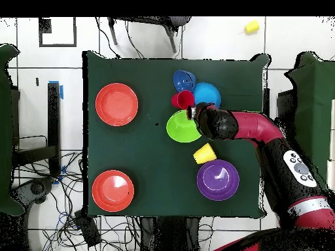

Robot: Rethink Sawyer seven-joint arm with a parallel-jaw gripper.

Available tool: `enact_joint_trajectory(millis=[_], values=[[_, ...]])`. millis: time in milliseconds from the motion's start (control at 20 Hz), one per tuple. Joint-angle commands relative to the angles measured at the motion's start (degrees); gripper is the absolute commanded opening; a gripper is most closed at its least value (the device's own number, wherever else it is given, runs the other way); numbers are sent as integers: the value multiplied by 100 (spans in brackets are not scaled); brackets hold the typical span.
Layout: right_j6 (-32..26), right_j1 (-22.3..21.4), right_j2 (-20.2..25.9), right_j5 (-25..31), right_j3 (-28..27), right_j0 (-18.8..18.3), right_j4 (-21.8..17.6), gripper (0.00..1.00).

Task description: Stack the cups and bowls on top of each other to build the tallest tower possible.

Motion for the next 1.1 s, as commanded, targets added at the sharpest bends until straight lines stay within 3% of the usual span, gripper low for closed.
enact_joint_trajectory(millis=[50, 1100], values=[[-49, 368, -473, -367, -164, 163, -566, 100], [-43, 430, -493, -264, -265, 231, -488, 100]])
